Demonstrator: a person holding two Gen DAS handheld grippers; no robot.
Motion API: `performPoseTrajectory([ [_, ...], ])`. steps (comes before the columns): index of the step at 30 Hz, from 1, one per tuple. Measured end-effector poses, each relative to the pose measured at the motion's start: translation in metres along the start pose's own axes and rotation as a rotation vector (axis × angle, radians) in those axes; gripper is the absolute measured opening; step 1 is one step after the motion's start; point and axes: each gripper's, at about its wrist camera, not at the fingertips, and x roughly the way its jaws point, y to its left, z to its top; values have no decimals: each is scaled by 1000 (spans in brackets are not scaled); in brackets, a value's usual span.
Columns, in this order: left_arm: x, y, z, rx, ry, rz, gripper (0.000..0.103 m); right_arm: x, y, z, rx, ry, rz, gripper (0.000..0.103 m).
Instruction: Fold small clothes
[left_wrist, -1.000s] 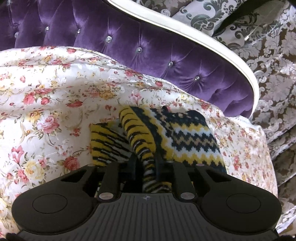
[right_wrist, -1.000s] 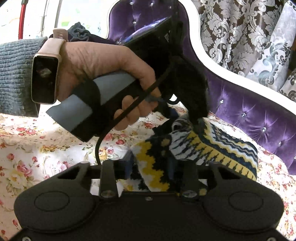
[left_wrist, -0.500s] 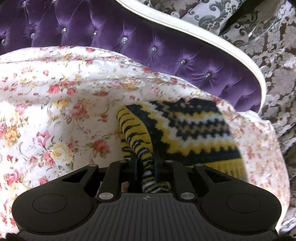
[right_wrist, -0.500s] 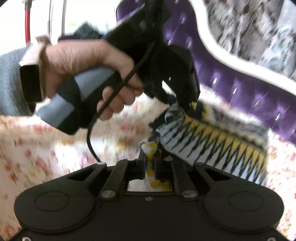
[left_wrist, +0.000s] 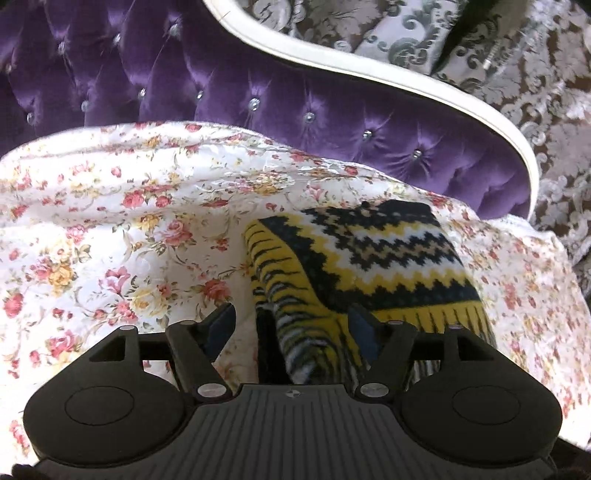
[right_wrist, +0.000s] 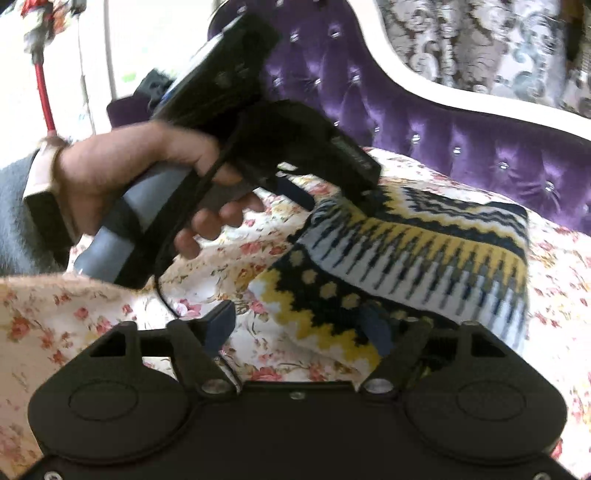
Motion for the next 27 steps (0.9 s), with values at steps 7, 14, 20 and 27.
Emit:
performPoseTrajectory([
  [7,-29,-29,-10,91,-30,29,67,-26,-17,2,72,-28,-49,83],
  [14,-52,-50,-26,152,-46,53,68,-53,-36,1,162,-50,-94,91],
  [20,-71,-57,-43,154,-61,46,84,-69,-61,5,274,-51,-99,103],
  [27,-86,-45,-58,99,-48,-4,97,-74,-102,8,492,-54,-90,103],
])
